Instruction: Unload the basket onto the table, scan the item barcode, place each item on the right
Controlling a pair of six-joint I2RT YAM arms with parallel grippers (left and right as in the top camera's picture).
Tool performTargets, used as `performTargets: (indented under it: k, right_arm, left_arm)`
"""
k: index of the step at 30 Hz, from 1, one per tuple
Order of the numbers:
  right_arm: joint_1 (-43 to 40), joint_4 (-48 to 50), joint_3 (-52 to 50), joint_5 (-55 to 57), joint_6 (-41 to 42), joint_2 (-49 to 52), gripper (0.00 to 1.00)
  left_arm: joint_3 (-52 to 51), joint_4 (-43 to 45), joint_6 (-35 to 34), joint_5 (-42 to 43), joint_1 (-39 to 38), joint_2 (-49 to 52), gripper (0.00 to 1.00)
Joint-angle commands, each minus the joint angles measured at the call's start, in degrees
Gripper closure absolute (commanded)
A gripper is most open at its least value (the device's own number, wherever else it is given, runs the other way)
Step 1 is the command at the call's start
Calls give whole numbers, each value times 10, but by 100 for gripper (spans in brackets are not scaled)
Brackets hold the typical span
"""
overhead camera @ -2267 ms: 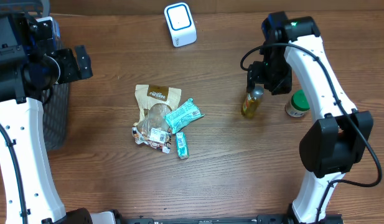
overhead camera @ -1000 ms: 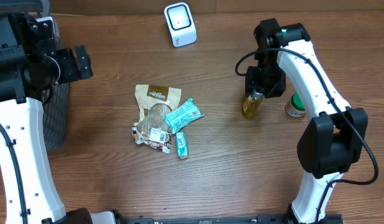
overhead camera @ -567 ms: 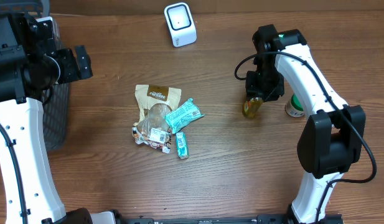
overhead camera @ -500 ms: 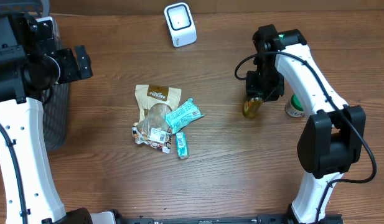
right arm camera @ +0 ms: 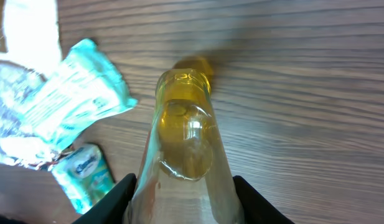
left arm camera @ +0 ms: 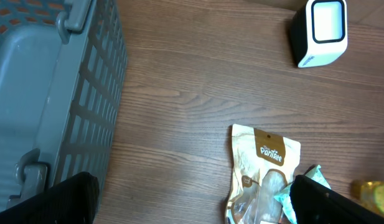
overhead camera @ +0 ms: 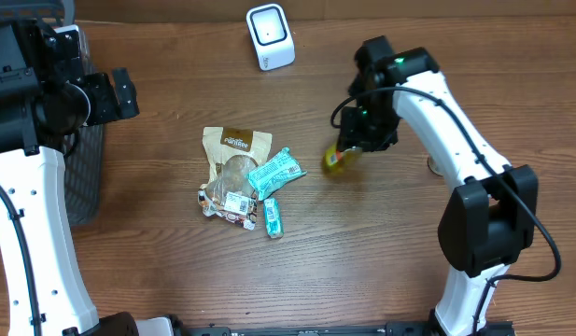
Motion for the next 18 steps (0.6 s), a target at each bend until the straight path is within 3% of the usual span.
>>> performTargets:
  k: [1,18]
  right_arm:
    - [17,6,7,-11,1,-28,58]
    - [109,0,7,167,92,-28,58]
  left_arm:
    - [6,2,-3,-1,-1,1,0]
    - [6,2,-3,-1,-1,1,1]
